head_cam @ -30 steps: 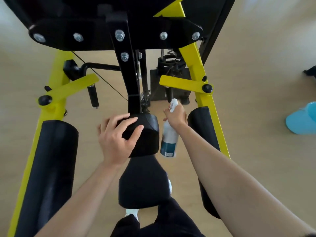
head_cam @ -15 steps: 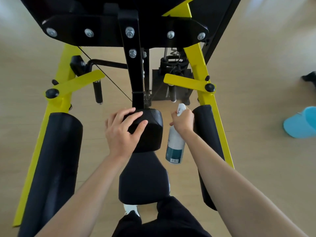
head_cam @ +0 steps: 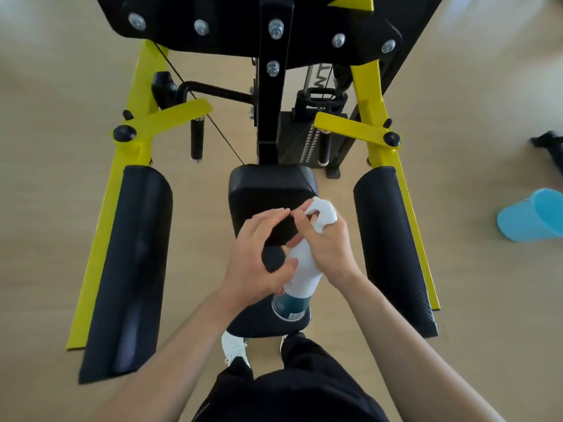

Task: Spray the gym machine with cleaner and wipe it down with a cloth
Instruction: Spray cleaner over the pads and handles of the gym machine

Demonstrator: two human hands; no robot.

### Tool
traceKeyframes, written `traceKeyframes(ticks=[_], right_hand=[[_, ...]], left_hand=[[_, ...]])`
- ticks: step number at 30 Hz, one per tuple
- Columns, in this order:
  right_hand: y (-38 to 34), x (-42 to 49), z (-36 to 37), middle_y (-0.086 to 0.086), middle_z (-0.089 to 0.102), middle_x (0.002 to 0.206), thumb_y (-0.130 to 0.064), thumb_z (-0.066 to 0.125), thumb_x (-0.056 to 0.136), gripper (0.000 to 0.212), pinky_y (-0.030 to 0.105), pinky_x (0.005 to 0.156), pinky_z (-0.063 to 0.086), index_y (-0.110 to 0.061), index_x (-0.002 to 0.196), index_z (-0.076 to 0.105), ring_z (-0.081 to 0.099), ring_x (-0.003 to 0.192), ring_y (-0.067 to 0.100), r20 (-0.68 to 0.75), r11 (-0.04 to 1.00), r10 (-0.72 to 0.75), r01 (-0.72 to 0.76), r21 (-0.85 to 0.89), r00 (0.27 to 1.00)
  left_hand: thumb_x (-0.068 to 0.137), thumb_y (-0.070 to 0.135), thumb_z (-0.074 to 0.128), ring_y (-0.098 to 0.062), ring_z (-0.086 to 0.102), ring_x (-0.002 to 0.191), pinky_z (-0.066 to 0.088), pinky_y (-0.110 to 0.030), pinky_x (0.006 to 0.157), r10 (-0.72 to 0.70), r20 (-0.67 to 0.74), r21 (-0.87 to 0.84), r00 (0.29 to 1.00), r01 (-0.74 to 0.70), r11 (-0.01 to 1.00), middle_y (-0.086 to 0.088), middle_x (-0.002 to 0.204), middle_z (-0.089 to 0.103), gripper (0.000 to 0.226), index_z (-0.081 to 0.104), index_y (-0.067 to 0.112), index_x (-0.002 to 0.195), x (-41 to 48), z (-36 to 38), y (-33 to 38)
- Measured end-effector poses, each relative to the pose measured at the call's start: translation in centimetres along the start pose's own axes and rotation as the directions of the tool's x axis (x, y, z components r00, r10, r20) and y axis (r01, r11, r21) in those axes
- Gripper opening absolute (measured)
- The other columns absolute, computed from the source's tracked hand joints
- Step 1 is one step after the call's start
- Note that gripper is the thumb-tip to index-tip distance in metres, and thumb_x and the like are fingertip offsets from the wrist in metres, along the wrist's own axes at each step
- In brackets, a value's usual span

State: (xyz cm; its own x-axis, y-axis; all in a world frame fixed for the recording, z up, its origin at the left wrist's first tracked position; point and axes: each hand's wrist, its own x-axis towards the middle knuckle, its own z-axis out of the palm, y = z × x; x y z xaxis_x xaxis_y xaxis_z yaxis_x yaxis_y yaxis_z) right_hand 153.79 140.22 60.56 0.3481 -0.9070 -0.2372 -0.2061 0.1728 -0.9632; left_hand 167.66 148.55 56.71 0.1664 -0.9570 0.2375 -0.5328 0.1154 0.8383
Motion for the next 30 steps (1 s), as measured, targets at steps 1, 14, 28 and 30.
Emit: traceKeyframes(ticks=[1,14,28,30], right_hand=[[-0.1,-0.3,1.0,0.008,0.071,0.087,-0.025,0.062,0.102,0.019,0.034,0.066,0.061,-0.007,0.108,0.060,0.073,0.070,0.022,0.036,0.998,-0.007,0.005,0.066,0.999],[-2.4,1.1,9.5,-0.006,0.036,0.134,-0.036,0.084,0.081,0.071,0.034,0.108,0.040,-0.029,0.141,0.046,0.036,0.128,0.019,0.485,0.860,-0.149,0.355,-0.367,0.862],[-4.0,10.2,8.4,0.002,0.058,0.132,-0.081,0.056,0.079,0.082,0.048,0.099,0.042,-0.026,0.139,0.050,0.054,0.118,0.028,0.464,0.066,-0.140,0.476,-0.877,0.875],[-3.7,10.2,8.4,0.001,0.059,0.130,-0.080,0.057,0.078,0.080,0.047,0.096,0.042,-0.026,0.137,0.051,0.054,0.116,0.027,0.471,0.062,-0.169,0.486,-0.872,0.866]], left_hand=[[0.078,0.024,0.077,-0.014,0.051,0.135,0.049,-0.039,0.108,-0.089,0.104,-0.114,0.991,0.100,0.988,0.005,0.151,0.047,0.085,0.040,0.019,0.155,-0.6,0.0,0.2],[0.082,0.053,0.059,-0.023,0.069,0.078,0.055,-0.040,0.065,-0.575,-0.128,-0.271,0.808,0.529,0.804,0.009,0.083,0.070,0.061,0.049,0.035,0.140,-3.8,-5.5,-3.7],[0.080,0.012,0.075,-0.030,0.071,0.086,0.062,-0.044,0.074,-0.766,-0.158,-0.389,0.623,0.674,0.628,-0.011,0.099,0.070,0.042,0.060,0.026,0.116,4.5,-8.3,-8.0],[0.080,0.009,0.075,-0.034,0.073,0.082,0.063,-0.047,0.074,-0.775,-0.193,-0.449,0.601,0.649,0.615,-0.016,0.094,0.072,0.032,0.061,0.018,0.108,5.6,-8.5,-8.5]])
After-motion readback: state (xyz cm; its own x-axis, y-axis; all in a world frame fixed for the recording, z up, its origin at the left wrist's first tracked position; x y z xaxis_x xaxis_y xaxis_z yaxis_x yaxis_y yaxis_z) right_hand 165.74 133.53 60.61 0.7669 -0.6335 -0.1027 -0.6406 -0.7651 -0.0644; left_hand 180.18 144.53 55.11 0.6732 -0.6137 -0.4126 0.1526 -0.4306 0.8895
